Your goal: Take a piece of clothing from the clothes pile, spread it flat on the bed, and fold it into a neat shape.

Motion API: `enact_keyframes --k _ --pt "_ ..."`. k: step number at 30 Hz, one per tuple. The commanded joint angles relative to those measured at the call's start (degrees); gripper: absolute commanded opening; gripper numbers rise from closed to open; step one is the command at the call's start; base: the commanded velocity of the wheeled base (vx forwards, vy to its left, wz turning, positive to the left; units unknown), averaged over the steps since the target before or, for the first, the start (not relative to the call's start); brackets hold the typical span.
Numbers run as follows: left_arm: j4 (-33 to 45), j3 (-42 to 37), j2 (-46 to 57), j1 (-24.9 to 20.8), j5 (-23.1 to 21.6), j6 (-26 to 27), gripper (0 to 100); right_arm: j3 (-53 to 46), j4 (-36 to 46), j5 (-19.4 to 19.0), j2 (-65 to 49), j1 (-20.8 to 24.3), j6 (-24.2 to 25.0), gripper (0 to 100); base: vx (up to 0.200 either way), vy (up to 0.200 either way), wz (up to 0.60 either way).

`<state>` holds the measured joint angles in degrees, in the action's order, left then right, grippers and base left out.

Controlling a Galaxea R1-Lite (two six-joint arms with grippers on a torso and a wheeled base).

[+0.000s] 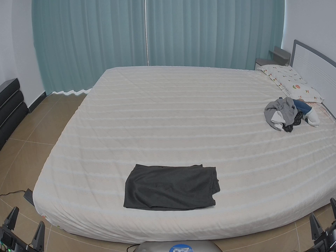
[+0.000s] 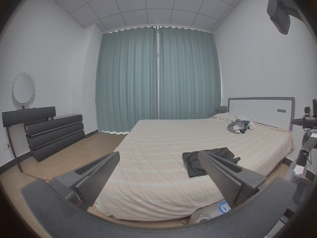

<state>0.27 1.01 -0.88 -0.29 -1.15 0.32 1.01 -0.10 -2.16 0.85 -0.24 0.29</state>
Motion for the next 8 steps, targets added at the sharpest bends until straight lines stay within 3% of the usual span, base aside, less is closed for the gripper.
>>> enact_keyframes --k 1,8 --pt "0.0 -1.0 0.5 0.0 0.0 -0.1 100 -1.0 -0.1 0.1 -0.9 0.0 0.2 100 0.000 0.000 0.00" --pt "0.0 -1.0 0.5 0.0 0.0 -0.1 100 -1.0 -0.1 0.2 -0.9 0.0 0.3 100 0.000 0.000 0.00"
